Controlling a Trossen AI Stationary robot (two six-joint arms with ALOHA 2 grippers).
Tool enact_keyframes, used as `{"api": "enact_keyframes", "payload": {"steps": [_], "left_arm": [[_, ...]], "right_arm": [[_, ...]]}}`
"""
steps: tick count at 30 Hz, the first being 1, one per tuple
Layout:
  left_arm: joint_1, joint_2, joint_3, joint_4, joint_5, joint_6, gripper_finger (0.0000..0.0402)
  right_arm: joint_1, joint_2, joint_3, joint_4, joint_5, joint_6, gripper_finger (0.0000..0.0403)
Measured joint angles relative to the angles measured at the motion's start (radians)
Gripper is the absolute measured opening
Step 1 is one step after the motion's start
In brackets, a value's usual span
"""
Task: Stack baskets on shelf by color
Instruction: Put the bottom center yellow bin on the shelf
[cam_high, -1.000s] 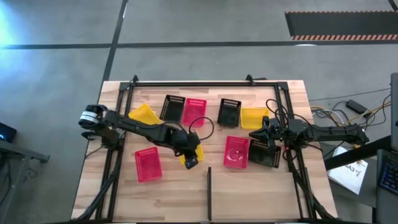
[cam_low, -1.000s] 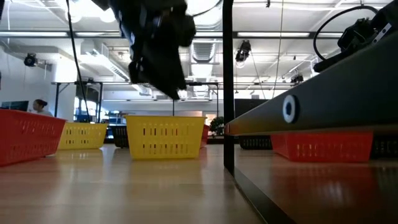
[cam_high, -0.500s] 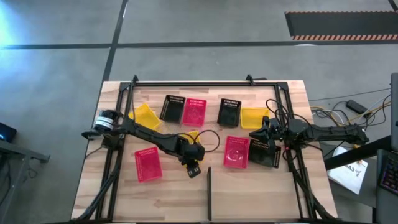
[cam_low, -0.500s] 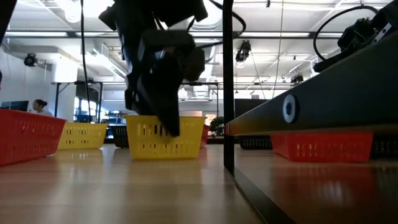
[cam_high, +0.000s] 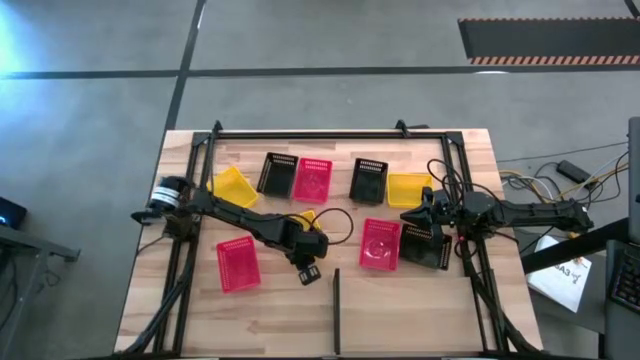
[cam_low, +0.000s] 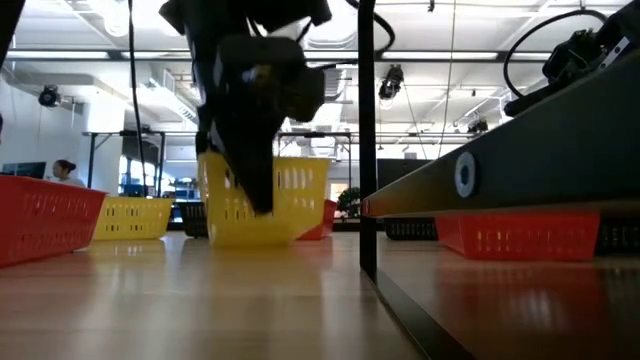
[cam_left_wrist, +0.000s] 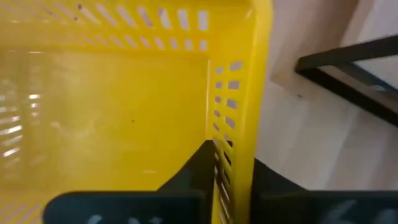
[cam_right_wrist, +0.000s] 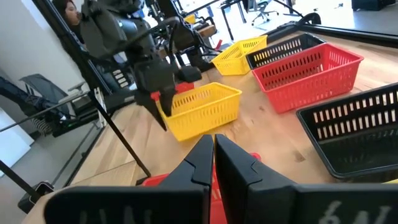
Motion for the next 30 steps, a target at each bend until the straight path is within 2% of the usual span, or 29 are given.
{"api": "enact_keyframes", "payload": {"steps": [7, 14, 22, 30], "left_arm": [[0.004, -0.115, 0.054, -0.061, 0.033, -0.006, 0.0000], [0.006, -0.146, 0.310, -0.089, 0.032, -0.010, 0.0000], [0.003, -0.001, 0.684, -0.086, -0.018, -0.010, 0.0000], [-0.054, 0.253, 1.007, -0.089, -0.015, -0.016, 0.0000]], "right_arm": [[0.000, 0.000, 0.000, 0.007, -0.003, 0.189, 0.0009], [0.000, 0.001, 0.000, 0.001, -0.006, 0.243, 0.0009], [0.000, 0.002, 0.000, -0.007, -0.006, 0.243, 0.0009], [0.000, 0.002, 0.001, -0.011, -0.006, 0.239, 0.0009]]}}
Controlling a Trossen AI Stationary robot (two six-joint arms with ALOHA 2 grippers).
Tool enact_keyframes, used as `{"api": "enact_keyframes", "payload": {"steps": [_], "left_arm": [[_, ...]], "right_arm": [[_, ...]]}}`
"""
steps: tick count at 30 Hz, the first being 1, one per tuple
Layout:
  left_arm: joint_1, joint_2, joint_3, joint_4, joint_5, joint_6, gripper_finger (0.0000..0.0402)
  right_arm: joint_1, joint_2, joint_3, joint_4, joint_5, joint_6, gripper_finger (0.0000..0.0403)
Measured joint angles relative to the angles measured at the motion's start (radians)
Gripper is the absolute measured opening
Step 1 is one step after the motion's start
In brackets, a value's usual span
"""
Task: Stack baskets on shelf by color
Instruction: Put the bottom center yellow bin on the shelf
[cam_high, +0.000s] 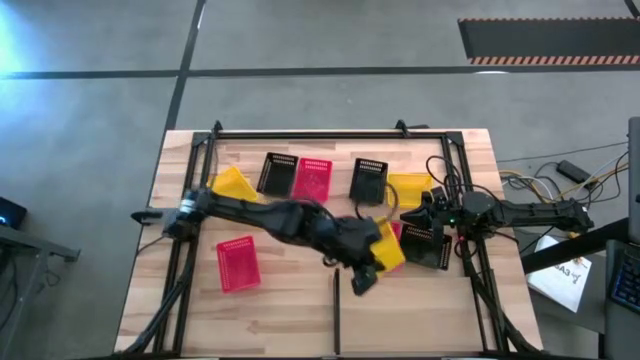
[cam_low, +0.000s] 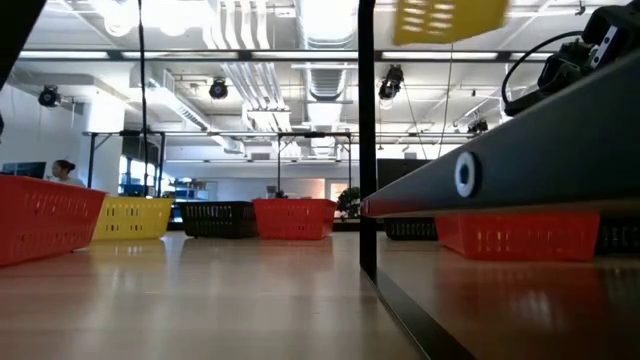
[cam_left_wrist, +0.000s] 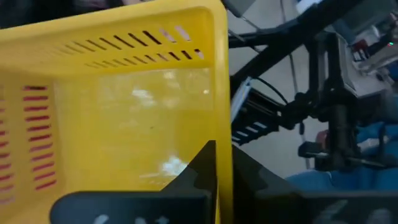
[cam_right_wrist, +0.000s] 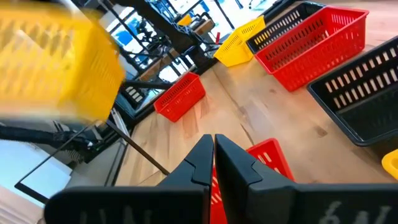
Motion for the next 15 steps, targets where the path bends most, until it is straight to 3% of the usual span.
{"api": "enact_keyframes", "payload": {"steps": [3, 7, 15], "left_arm": [[-0.024, 0.074, 0.079, 0.020, 0.002, -0.048, 0.0000], [-0.056, 0.105, 0.053, 0.085, 0.004, -0.123, 0.0000], [-0.107, 0.150, 0.050, 0.078, -0.016, -0.078, 0.0000]], "right_arm": [[0.000, 0.000, 0.000, -0.001, 0.000, -0.008, 0.0009], [0.000, 0.000, 0.000, -0.003, 0.000, -0.008, 0.0009], [0.000, 0.002, 0.000, -0.007, 0.001, -0.050, 0.0009]]}}
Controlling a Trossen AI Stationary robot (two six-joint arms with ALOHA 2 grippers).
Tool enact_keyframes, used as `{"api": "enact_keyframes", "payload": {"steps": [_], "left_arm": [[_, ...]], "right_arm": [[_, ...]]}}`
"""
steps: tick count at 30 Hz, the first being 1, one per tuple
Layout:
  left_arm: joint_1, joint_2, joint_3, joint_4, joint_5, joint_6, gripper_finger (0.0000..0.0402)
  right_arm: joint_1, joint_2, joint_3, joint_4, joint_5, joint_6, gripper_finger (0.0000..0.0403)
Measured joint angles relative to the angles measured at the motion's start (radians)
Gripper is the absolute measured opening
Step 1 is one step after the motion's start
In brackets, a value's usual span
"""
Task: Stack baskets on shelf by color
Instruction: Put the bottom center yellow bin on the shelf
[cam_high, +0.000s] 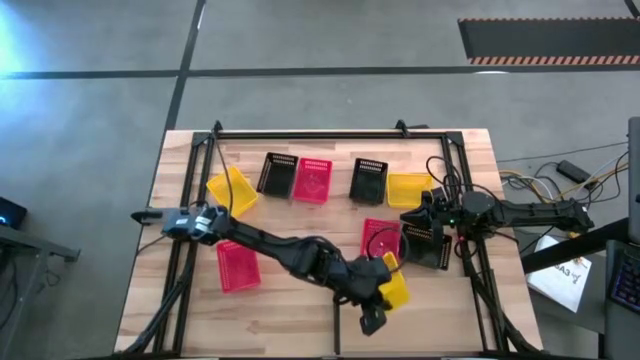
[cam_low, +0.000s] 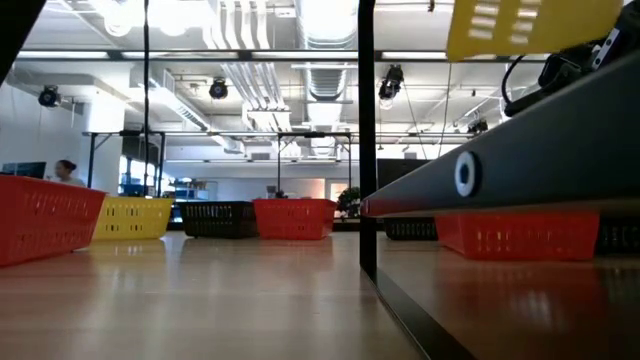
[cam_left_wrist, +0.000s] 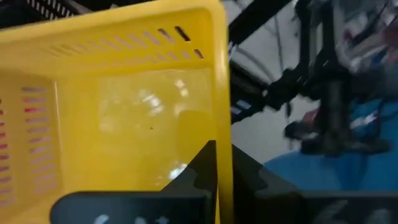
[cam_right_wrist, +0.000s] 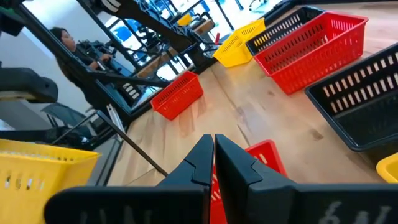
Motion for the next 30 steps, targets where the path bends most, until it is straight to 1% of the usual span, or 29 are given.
{"api": "enact_keyframes", "payload": {"steps": [4, 7, 12, 15, 19, 22, 25, 30], "left_arm": [[-0.010, 0.000, -0.046, -0.014, -0.031, 0.059, 0.0000], [-0.016, 0.002, -0.053, -0.057, -0.034, 0.101, 0.0000], [-0.018, -0.002, -0.078, -0.070, -0.037, 0.162, 0.0000], [-0.018, 0.000, -0.082, -0.057, -0.009, 0.166, 0.0000], [-0.018, -0.003, -0.130, 0.054, 0.061, 0.167, 0.0000], [-0.020, 0.002, -0.145, 0.091, 0.082, 0.166, 0.0000], [-0.020, -0.002, -0.153, 0.094, 0.088, 0.160, 0.0000], [-0.034, -0.002, -0.175, 0.084, 0.110, 0.105, 0.0000]], "right_arm": [[0.000, 0.001, 0.000, -0.001, 0.001, -0.009, 0.0009], [0.000, 0.006, 0.000, -0.002, 0.001, -0.008, 0.0009], [0.000, 0.006, 0.000, -0.003, 0.001, -0.008, 0.0009], [0.000, 0.006, 0.000, -0.003, 0.003, -0.009, 0.0009], [0.000, 0.006, 0.000, -0.003, 0.006, -0.008, 0.0009], [0.000, 0.006, 0.000, -0.003, 0.007, -0.008, 0.0009], [0.000, 0.006, 0.000, -0.004, 0.007, -0.006, 0.0009], [0.000, 0.006, 0.000, -0.004, 0.007, -0.007, 0.0009]]}}
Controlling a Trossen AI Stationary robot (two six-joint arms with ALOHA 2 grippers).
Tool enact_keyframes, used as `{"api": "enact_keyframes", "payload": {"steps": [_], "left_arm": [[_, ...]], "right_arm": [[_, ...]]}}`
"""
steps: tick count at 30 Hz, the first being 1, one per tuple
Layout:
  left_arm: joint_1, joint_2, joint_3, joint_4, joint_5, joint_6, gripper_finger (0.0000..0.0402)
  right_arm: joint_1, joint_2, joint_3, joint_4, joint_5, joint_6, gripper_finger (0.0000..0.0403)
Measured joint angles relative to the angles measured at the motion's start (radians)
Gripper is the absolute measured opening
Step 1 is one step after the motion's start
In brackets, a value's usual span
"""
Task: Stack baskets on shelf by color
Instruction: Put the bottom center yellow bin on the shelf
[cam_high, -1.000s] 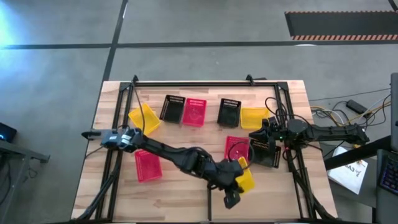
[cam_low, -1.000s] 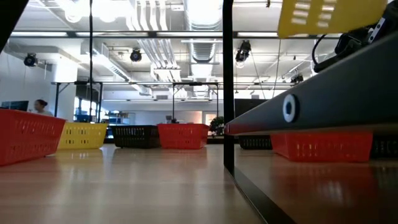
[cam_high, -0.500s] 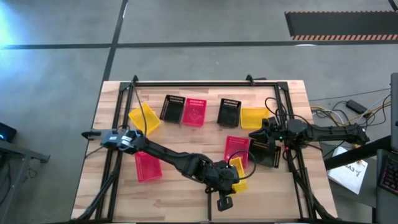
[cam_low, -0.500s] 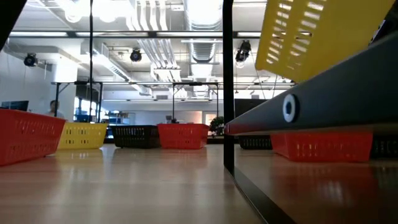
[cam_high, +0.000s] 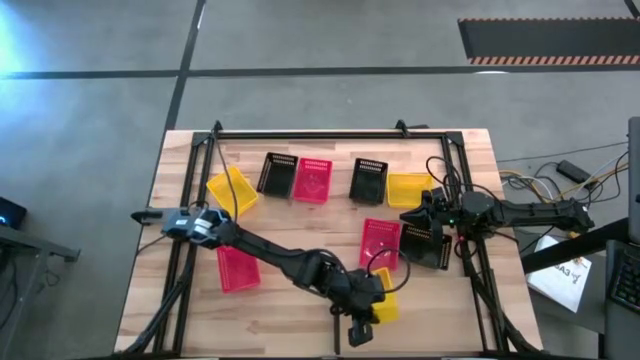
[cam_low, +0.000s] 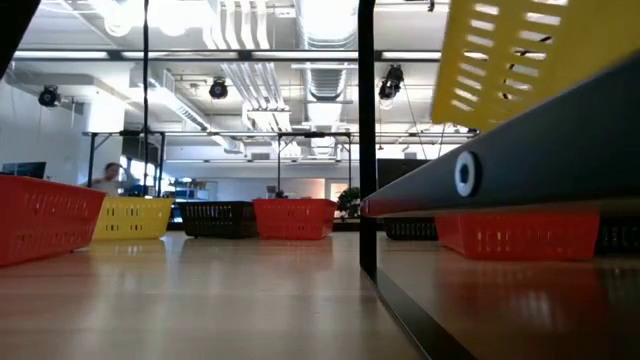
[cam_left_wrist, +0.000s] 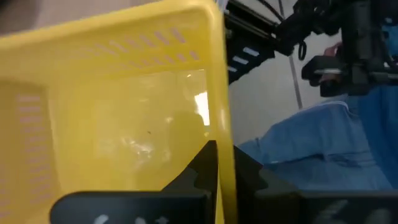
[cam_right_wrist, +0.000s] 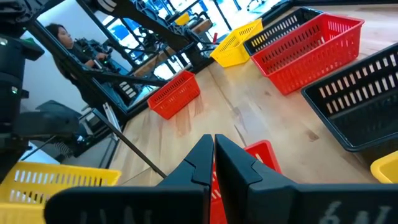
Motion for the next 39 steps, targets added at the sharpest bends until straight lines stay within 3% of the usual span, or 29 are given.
{"api": "enact_keyframes", "payload": {"steps": [13, 21, 28, 39], "left_arm": [[-0.014, 0.000, -0.094, 0.010, 0.007, 0.008, 0.0000], [-0.010, 0.000, -0.140, 0.115, 0.052, -0.014, 0.0004], [-0.006, 0.000, -0.173, 0.195, 0.161, -0.120, 0.0061], [0.004, 0.000, -0.184, 0.200, 0.172, -0.120, 0.0144]], "right_arm": [[0.000, 0.000, 0.000, 0.000, 0.002, -0.001, 0.0009], [0.000, 0.000, 0.000, 0.000, 0.002, -0.001, 0.0009], [0.000, 0.004, 0.000, 0.000, 0.002, -0.001, 0.0009], [0.000, 0.019, 0.000, 0.000, 0.002, -0.001, 0.0009]]}}
